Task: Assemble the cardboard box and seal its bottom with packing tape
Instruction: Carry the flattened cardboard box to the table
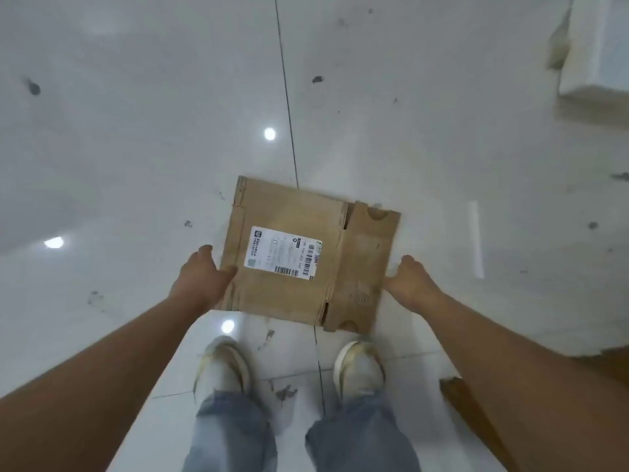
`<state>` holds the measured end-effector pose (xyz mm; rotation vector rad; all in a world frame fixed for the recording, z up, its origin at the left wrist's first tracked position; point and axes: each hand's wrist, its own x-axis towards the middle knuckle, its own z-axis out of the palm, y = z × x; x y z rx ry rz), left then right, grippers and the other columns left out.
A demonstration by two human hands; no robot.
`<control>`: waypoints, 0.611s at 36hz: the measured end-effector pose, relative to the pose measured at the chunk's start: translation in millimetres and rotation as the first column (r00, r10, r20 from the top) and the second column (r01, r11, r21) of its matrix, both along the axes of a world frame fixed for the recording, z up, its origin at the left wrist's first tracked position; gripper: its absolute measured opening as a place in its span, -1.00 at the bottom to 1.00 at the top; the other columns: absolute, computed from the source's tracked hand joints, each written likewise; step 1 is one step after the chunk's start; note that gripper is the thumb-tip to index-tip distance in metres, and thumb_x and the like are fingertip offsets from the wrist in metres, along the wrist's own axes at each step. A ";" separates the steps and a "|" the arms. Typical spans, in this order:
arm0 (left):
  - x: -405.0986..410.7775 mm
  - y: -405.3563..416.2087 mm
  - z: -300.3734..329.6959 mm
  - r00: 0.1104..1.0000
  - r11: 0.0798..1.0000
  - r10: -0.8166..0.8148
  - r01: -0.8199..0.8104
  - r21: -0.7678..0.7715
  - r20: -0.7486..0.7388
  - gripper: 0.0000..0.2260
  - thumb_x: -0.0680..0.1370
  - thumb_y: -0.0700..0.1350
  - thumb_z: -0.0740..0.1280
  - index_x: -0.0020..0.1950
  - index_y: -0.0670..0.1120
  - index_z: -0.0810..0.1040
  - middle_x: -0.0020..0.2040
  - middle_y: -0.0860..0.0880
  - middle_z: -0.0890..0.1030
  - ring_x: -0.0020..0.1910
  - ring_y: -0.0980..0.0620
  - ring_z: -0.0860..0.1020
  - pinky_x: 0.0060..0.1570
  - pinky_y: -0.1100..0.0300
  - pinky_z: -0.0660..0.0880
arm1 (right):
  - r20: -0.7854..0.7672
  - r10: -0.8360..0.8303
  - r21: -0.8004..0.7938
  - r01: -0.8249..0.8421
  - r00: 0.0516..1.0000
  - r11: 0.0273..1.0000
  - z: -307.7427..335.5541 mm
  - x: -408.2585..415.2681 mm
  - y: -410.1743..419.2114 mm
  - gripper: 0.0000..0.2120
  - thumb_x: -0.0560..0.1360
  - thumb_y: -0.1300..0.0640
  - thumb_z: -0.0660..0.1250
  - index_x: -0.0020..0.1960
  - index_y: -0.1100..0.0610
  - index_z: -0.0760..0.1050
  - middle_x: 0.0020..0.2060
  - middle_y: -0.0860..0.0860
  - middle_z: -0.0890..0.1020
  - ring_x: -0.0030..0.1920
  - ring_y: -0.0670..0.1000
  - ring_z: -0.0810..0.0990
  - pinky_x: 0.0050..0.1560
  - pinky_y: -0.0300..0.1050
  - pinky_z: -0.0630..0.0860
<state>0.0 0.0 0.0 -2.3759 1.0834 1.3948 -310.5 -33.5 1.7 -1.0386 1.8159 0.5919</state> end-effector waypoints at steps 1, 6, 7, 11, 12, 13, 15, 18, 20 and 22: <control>-0.6 -1.9 -7.7 0.999 0.999 0.051 -0.051 -0.013 -0.003 -0.41 0.56 -0.03 0.28 0.50 -0.21 0.14 0.45 -0.19 0.31 0.37 -0.20 0.34 0.21 -0.01 0.34 | -0.023 -0.045 -0.024 0.045 0.999 0.999 -8.1 0.2 1.8 -0.50 0.50 0.09 0.31 0.33 0.29 0.23 0.26 0.22 0.39 0.25 0.22 0.41 0.20 0.07 0.45; -4.7 -9.8 -40.2 0.971 0.971 0.234 -0.236 -0.034 -0.048 -0.42 0.51 0.04 0.36 0.41 -0.22 0.28 0.33 -0.18 0.42 0.22 -0.19 0.46 0.11 0.01 0.43 | -0.044 -0.279 -0.116 0.273 0.959 0.955 -41.4 4.7 4.0 -0.42 0.50 0.00 0.33 0.36 0.31 0.25 0.30 0.23 0.38 0.30 0.26 0.36 0.24 0.06 0.39; -6.4 -10.3 -44.9 0.964 0.964 0.260 -0.263 -0.042 -0.053 -0.43 0.49 0.06 0.38 0.37 -0.21 0.31 0.26 -0.15 0.45 0.16 -0.17 0.48 0.08 -0.01 0.45 | -0.015 -0.345 -0.133 0.340 0.938 0.931 -47.2 6.6 3.9 -0.41 0.49 0.00 0.34 0.36 0.31 0.25 0.30 0.24 0.38 0.30 0.26 0.37 0.27 0.09 0.40; -14.3 -9.6 -50.5 0.945 0.946 0.316 -0.321 -0.054 -0.090 -0.64 0.47 0.02 0.42 0.10 -0.14 0.38 0.03 -0.08 0.52 -0.03 -0.11 0.49 -0.06 0.02 0.47 | 0.075 -0.574 -0.154 0.579 0.815 0.801 -59.2 13.2 3.2 -0.39 0.44 0.03 0.42 0.34 0.22 0.24 0.30 0.19 0.37 0.29 0.22 0.40 0.31 0.14 0.39; -14.8 -9.0 -48.5 0.938 0.940 0.329 -0.336 -0.058 -0.106 -0.69 0.47 0.00 0.42 0.06 -0.12 0.41 0.01 -0.08 0.54 -0.04 -0.10 0.50 -0.05 0.00 0.49 | 0.082 -0.594 -0.138 0.599 0.801 0.789 -58.6 13.5 2.7 -0.41 0.43 0.02 0.43 0.32 0.20 0.25 0.29 0.18 0.38 0.27 0.22 0.42 0.31 0.14 0.40; -13.3 -8.4 -44.6 0.924 0.927 0.360 -0.370 -0.060 -0.129 -0.71 0.47 -0.01 0.43 0.04 -0.11 0.43 0.00 -0.08 0.56 -0.04 -0.11 0.52 -0.01 -0.02 0.51 | 0.089 -0.609 -0.115 0.615 0.788 0.780 -56.4 12.5 2.2 -0.42 0.43 0.01 0.44 0.30 0.19 0.27 0.27 0.17 0.40 0.26 0.21 0.43 0.30 0.14 0.41; -9.4 -8.2 -29.5 0.890 0.897 0.423 -0.438 -0.060 -0.173 -0.73 0.45 -0.04 0.46 0.02 -0.11 0.47 -0.04 -0.07 0.59 -0.05 -0.12 0.56 0.03 -0.06 0.55 | 0.120 -0.636 -0.077 0.646 0.762 0.759 -44.6 9.8 0.7 -0.43 0.41 0.00 0.46 0.28 0.20 0.30 0.25 0.16 0.46 0.23 0.20 0.47 0.29 0.15 0.43; -2.9 -11.9 5.8 0.886 0.890 0.424 -0.446 -0.090 -0.189 -0.76 0.44 -0.08 0.48 0.00 -0.12 0.51 -0.09 -0.07 0.61 -0.08 -0.12 0.59 0.00 -0.04 0.57 | 0.184 -0.665 -0.057 0.683 0.724 0.728 -13.9 7.7 -3.4 -0.41 0.38 0.06 0.49 0.27 0.25 0.31 0.21 0.15 0.51 0.19 0.18 0.52 0.22 0.09 0.48; -0.1 -19.4 37.3 0.890 0.892 0.410 -0.437 -0.115 -0.199 -0.77 0.43 -0.09 0.48 0.01 -0.12 0.53 -0.07 -0.08 0.62 -0.08 -0.12 0.60 0.00 -0.04 0.57 | 0.232 -0.699 -0.051 0.726 0.677 0.686 15.9 9.5 -9.1 -0.41 0.40 0.12 0.48 0.29 0.28 0.29 0.20 0.17 0.51 0.16 0.18 0.53 0.12 0.05 0.50; 1.3 -33.0 73.8 0.903 0.902 0.381 -0.410 -0.134 -0.197 -0.76 0.43 -0.08 0.48 0.02 -0.12 0.53 -0.06 -0.08 0.62 -0.08 -0.11 0.59 -0.01 -0.03 0.57 | 0.252 -0.713 -0.047 0.744 0.655 0.667 50.9 12.1 -18.8 -0.41 0.41 0.14 0.47 0.32 0.31 0.30 0.21 0.20 0.52 0.16 0.20 0.54 0.17 0.09 0.50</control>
